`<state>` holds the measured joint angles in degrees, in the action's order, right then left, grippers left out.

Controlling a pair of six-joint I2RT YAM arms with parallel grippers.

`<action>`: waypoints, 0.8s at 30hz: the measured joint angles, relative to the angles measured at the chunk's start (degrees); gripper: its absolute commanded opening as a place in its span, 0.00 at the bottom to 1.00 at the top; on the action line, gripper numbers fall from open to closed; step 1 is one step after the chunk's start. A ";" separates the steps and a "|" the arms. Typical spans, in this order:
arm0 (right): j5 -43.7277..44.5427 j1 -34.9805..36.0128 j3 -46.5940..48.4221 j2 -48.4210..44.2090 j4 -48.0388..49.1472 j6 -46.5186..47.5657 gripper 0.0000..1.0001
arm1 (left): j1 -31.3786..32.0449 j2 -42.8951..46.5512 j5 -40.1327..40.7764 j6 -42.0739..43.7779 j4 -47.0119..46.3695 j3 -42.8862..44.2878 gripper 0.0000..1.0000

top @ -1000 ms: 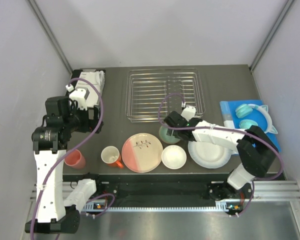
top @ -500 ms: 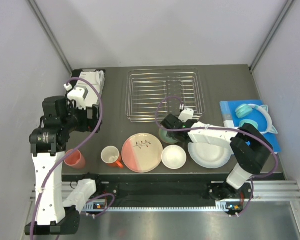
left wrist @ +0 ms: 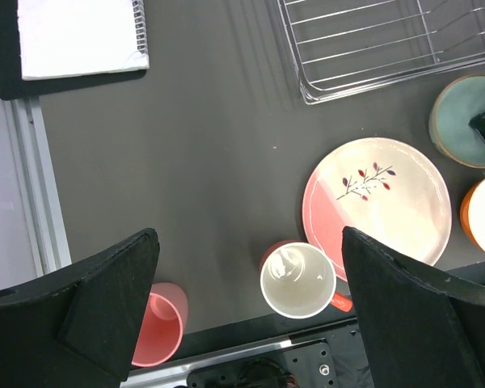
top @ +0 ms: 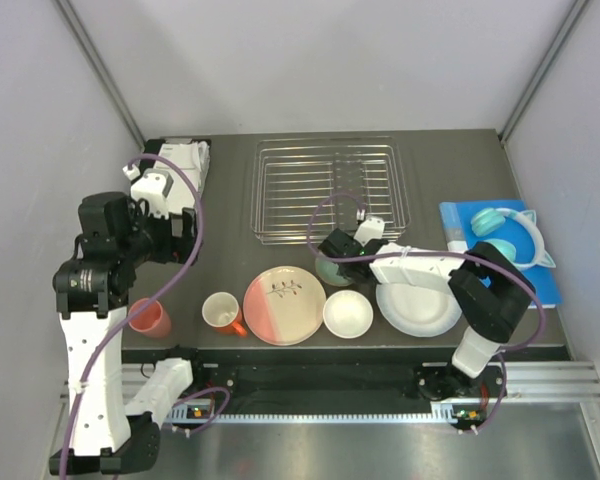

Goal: Load the mixed dishes into the dish rack

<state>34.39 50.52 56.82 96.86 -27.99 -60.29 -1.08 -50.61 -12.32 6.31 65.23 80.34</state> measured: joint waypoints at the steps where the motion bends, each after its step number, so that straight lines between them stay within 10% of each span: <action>1: 0.04 0.00 0.33 0.11 -0.09 0.35 0.23 | 0.00 0.00 0.00 0.09 0.00 0.39 0.99; 7: 1.33 0.22 2.03 -1.01 0.98 -0.63 0.00 | 0.00 0.02 0.35 0.81 0.20 1.49 0.99; 24: 10.08 14.03 10.88 -14.16 -11.76 9.90 0.00 | 0.00 0.22 1.18 1.38 0.76 0.33 0.99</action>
<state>44.47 64.55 67.70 82.70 -39.75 -50.39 -1.08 -50.39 -11.14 7.68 66.00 80.66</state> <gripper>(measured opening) 0.124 0.991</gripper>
